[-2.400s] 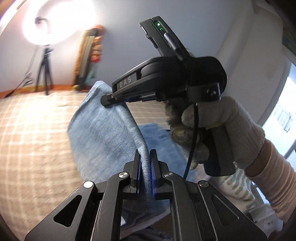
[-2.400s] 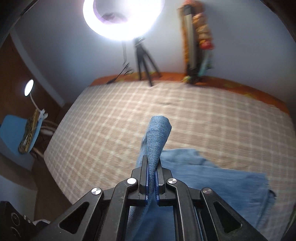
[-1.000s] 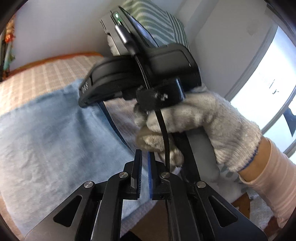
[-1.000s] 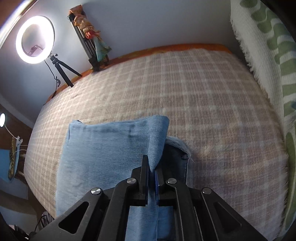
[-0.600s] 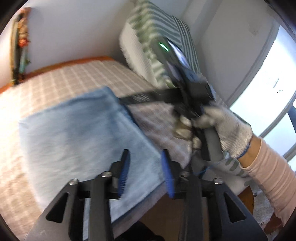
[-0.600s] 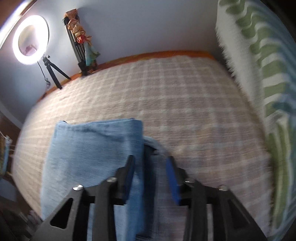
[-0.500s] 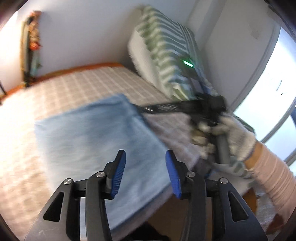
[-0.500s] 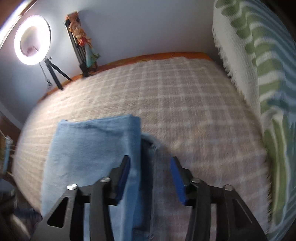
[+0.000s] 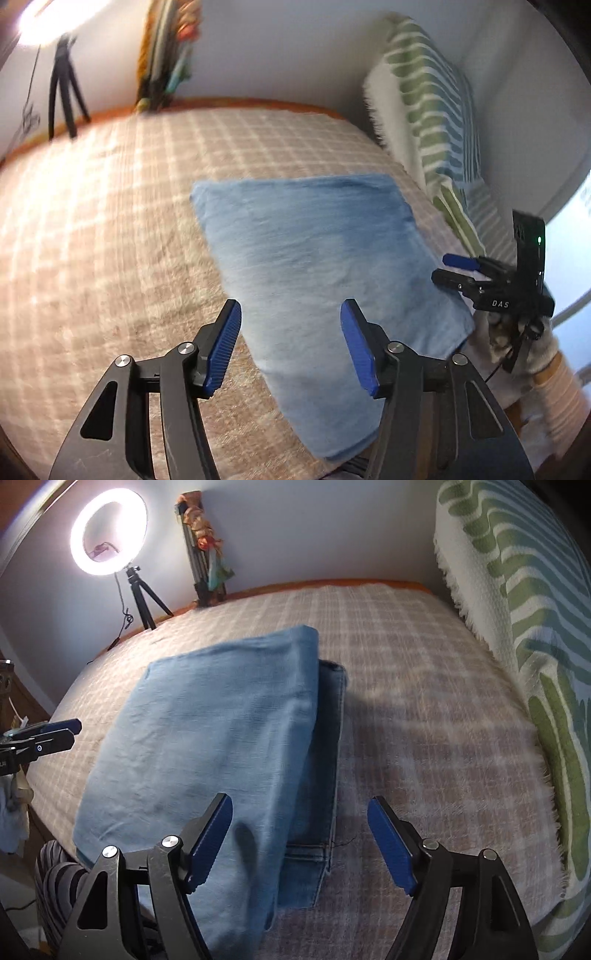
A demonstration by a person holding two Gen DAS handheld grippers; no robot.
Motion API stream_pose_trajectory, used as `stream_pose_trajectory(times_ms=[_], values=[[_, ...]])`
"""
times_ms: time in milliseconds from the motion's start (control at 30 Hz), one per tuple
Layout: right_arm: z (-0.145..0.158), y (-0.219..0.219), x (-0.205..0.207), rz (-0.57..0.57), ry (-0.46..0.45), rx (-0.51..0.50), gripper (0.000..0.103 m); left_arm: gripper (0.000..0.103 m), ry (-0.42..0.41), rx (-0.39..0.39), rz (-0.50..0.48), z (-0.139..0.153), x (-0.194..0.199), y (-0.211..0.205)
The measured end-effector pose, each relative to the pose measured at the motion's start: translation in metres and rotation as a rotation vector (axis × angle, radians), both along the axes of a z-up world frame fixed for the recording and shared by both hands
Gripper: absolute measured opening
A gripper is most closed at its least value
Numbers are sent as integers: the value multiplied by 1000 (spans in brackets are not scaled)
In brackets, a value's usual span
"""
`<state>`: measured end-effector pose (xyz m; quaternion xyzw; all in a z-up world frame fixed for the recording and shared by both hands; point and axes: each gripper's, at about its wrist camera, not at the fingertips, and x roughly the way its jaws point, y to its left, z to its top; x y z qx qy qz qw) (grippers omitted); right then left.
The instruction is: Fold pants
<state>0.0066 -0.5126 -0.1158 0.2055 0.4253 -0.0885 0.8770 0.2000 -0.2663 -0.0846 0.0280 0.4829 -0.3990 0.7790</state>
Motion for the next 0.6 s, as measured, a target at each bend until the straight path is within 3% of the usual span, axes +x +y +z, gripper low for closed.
stream_pose_trajectory(times_ms=[233,400,600], values=[[-12,-39,13,6,-62,202,85,56,130,-23,44,-26,16,6],[-32,-52,27,44,-66,310,85,56,172,-38,55,-40,22,3],[-38,-48,35,92,-103,330,91,56,188,-55,56,-50,28,3]])
